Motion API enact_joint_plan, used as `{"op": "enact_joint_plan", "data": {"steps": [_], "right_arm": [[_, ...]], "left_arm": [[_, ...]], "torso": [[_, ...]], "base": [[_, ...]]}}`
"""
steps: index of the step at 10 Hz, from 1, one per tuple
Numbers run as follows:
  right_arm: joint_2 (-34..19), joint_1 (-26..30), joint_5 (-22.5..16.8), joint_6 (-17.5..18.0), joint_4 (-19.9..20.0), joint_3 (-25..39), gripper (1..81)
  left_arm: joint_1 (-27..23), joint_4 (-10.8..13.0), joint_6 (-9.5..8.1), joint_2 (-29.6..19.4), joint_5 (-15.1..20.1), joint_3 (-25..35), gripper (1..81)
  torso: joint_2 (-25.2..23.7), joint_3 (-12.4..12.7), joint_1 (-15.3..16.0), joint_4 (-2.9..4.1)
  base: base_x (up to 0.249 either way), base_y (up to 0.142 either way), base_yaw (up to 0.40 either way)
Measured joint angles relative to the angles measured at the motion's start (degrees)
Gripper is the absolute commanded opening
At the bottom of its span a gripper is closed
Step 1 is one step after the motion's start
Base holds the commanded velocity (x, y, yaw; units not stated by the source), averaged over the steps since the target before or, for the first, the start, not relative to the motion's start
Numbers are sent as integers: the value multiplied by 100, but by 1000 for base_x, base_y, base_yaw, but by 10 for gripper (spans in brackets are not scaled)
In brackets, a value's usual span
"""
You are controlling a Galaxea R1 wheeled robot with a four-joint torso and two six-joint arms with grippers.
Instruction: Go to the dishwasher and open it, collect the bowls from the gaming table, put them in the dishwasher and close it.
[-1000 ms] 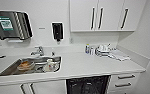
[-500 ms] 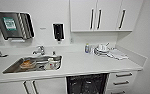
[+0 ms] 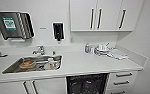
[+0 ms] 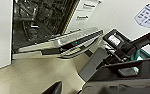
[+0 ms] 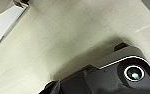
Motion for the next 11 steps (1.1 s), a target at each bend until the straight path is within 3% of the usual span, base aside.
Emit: {"op": "enact_joint_plan", "data": {"steps": [3,5,7,11], "right_arm": [[-96,-304,472,-247,-254,-312,811],[-100,-507,946,-396,-362,-863,811],[0,-719,1370,-529,-519,-1343,811],[558,-1139,2250,-599,-1031,-2577,811]], "left_arm": [[193,-244,-265,818,-9,-1254,811],[362,-378,-658,1543,-39,-2172,811],[574,-423,-934,2191,-35,-3099,811],[952,-489,-1223,3456,-50,-4806,811]], "torso": [[0,0,0,0],[0,0,0,0],[0,0,0,0],[0,0,0,0]], "base": [[0,0,0],[0,0,0],[0,0,0],[0,0,0]]}}
